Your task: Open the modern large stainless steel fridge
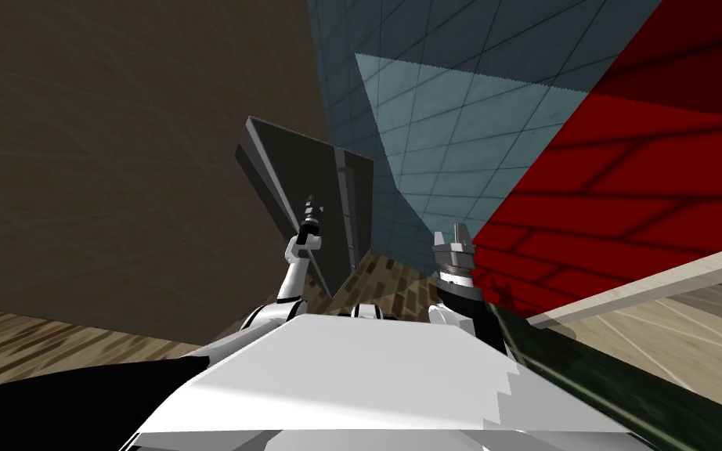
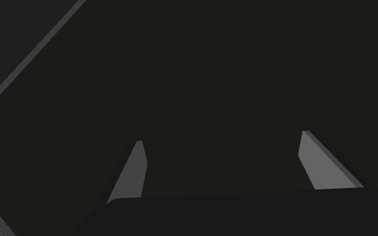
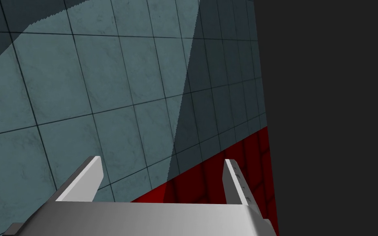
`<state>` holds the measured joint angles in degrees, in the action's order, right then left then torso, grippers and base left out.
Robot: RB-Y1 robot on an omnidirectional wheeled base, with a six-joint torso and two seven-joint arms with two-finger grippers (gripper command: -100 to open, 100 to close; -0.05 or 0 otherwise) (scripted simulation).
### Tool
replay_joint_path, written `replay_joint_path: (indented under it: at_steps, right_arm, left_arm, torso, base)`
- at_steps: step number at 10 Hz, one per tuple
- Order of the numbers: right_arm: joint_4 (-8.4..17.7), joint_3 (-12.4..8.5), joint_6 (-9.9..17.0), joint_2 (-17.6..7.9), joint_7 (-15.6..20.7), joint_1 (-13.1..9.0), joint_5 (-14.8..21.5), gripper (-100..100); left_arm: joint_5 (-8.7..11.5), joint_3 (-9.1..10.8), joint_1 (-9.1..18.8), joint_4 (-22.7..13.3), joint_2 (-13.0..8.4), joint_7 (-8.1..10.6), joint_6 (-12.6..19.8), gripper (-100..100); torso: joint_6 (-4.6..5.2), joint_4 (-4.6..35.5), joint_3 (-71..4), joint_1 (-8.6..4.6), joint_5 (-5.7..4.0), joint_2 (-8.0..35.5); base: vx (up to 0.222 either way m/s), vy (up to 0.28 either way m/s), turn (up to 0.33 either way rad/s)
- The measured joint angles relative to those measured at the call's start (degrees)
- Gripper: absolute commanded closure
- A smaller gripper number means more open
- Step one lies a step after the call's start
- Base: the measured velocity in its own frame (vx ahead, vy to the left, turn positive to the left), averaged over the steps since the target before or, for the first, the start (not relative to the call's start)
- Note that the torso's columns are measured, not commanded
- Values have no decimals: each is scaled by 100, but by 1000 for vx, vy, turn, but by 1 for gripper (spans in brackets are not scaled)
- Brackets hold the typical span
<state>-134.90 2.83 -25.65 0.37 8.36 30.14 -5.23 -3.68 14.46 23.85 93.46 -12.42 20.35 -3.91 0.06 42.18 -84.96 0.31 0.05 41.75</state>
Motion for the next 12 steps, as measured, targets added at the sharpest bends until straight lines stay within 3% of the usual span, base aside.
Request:
replay_joint_path:
  at_steps: [5, 8, 10, 12]
  right_arm:
    - [0, 0, 0, 0, 0, 0, 0, 0]
    - [0, 0, 0, 0, 0, 0, 0, 0]
    - [0, 0, 0, 0, 0, 0, 0, 0]
    - [0, 0, 0, 0, 0, 0, 0, 0]
  left_arm:
    - [-10, 157, 789, -781, -117, 369, 493, -100]
    - [-41, 229, 1112, -905, -106, 532, 873, -100]
    - [-80, 260, 1350, -1025, -60, 529, 922, -100]
    - [-55, 306, 1618, -1350, -153, 693, 1150, -100]
  torso:
    - [13, -10, -57, 7, -6, -78]
    - [13, -19, -52, 4, -1, -72]
    - [14, -9, -34, 8, -1, -45]
    - [12, -10, -61, 1, -8, -82]
  base:
    - [15, -51, 29]
    - [28, -43, 33]
    - [3, -18, 15]
    - [4, -41, 18]
